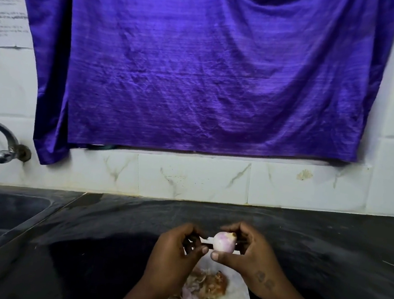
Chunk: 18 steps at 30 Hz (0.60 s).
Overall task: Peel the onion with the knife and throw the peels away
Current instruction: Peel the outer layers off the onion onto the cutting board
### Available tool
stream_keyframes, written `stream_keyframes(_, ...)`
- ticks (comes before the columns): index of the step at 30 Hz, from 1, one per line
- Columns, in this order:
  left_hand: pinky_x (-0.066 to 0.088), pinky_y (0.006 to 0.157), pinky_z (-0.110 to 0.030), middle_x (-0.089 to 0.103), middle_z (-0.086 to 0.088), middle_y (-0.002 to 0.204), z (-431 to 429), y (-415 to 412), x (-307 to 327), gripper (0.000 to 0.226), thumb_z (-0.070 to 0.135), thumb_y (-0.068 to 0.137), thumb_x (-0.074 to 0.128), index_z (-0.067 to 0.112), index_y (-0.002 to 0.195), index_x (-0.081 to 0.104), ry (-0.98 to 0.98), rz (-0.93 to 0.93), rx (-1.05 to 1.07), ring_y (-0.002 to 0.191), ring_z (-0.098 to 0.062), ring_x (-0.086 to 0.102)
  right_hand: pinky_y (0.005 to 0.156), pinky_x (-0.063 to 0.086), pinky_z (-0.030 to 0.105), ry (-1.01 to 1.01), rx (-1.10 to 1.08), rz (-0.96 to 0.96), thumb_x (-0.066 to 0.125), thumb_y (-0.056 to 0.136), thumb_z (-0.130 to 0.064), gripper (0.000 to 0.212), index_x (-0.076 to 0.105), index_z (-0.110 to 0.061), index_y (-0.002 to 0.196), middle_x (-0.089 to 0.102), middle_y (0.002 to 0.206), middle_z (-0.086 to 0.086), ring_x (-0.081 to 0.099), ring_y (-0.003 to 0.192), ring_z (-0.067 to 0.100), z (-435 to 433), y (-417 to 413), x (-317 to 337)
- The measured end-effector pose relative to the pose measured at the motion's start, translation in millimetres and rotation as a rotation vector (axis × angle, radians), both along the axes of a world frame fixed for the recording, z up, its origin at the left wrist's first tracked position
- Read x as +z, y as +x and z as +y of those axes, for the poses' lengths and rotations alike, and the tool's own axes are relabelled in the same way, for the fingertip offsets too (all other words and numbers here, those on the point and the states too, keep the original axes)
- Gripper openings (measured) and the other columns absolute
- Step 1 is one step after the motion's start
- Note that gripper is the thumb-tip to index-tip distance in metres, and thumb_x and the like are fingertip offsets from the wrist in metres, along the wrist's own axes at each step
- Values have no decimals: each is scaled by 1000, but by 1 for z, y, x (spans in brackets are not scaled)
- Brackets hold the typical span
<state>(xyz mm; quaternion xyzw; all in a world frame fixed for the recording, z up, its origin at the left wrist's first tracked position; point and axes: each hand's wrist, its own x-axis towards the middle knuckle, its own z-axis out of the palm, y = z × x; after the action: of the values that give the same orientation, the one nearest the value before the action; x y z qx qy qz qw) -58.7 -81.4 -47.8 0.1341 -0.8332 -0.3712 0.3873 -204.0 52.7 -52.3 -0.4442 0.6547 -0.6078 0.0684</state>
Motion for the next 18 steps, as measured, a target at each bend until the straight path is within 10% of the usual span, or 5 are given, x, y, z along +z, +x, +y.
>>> stream_keyframes(6, 60, 68, -41, 79, 5, 85, 6, 0, 3, 5, 31, 95, 74, 33, 94, 79, 66, 72, -25, 77, -15, 73, 89, 61, 47, -45, 78, -3, 96, 62, -26, 50, 76, -36, 107, 70, 111, -2, 72, 101, 15, 0, 5, 4)
stream_keyframes(18, 60, 75, -31, 81, 0, 87, 6, -3, 5, 23, 3, 83, 83, 26, 84, 84, 195, 190, -86, 85, -17, 77, 80, 58, 24, -26, 124, 57, 93, 69, -23, 42, 74, -34, 105, 72, 112, -7, 71, 99, 11, 4, 11, 8)
